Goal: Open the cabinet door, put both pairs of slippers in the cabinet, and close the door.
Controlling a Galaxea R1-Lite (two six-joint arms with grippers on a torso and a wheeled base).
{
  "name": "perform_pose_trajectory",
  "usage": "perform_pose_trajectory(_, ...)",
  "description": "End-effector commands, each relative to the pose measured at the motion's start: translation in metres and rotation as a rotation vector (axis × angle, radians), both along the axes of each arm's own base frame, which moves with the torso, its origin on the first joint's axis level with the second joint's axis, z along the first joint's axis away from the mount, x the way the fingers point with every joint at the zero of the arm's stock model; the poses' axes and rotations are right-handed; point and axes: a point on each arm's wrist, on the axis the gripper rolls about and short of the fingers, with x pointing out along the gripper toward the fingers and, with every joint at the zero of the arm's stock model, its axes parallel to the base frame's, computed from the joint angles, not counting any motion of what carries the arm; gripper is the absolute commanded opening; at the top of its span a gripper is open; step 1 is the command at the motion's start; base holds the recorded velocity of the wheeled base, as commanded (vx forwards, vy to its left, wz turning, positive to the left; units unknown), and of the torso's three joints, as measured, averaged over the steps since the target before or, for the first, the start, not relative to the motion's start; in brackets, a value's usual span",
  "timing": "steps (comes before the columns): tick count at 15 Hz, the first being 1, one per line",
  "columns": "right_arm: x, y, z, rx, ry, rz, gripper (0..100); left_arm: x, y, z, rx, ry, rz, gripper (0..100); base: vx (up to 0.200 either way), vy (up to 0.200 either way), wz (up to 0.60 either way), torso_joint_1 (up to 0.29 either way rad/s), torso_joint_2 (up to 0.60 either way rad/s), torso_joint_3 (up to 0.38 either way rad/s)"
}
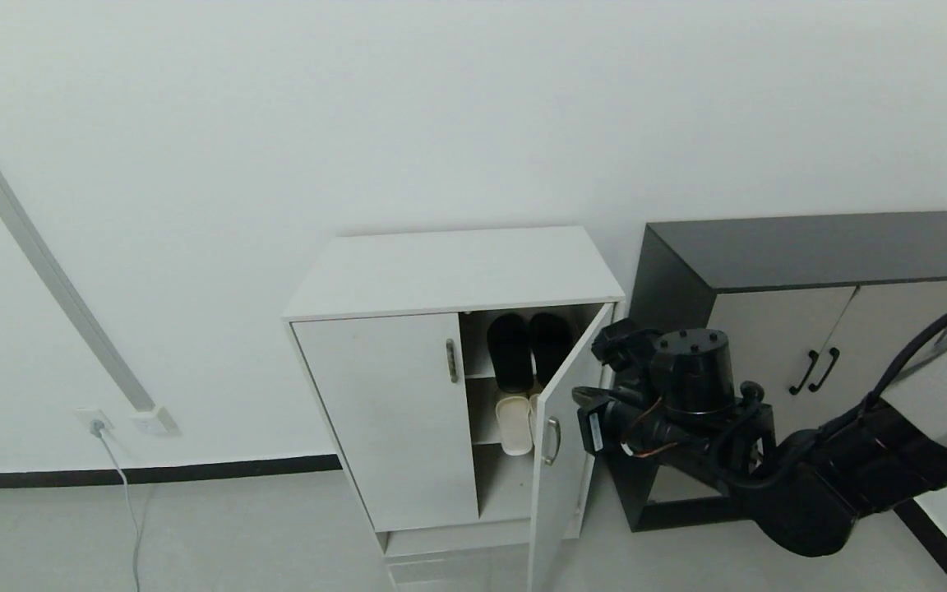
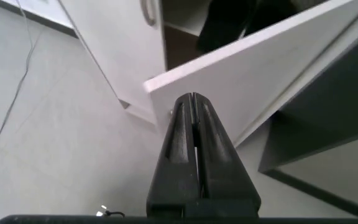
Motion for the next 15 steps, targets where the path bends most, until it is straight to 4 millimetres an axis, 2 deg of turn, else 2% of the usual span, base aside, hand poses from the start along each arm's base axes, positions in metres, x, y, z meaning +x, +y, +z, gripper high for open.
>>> perform_pose_trajectory(1, -0.003, -0.002, -0.001, -0.003, 0.005, -0.001, 0, 0.000, 0.000, 0.000, 0.000, 0.001, 0.001, 0, 0.000, 0.000, 0.00, 0.000, 0.00, 0.000)
perform_pose_trajectory(6, -0.025, -0.019, -0.013, -0.030, 0.044, 0.004, 0, 0.000, 0.000, 0.000, 0.003, 0.001, 0.000, 0, 0.000, 0.000, 0.00, 0.000, 0.00, 0.000)
perform_pose_trajectory(9, -0.037, -0.028, -0.019, -0.043, 0.062, 0.004, 0, 0.000, 0.000, 0.000, 0.000, 0.001, 0.001, 0, 0.200, 0.000, 0.00, -0.002, 0.00, 0.006)
perform_pose_trajectory(12, -0.036, -0.027, -0.030, -0.063, 0.089, 0.004, 0, 0.000, 0.000, 0.000, 0.001, 0.001, 0.001, 0, 0.000, 0.000, 0.00, 0.000, 0.00, 0.000)
perform_pose_trajectory(15, -0.024, -0.019, -0.042, -0.066, 0.098, 0.000, 0, 0.000, 0.000, 0.000, 0.001, 0.001, 0.001, 0, 0.000, 0.000, 0.00, 0.000, 0.00, 0.000)
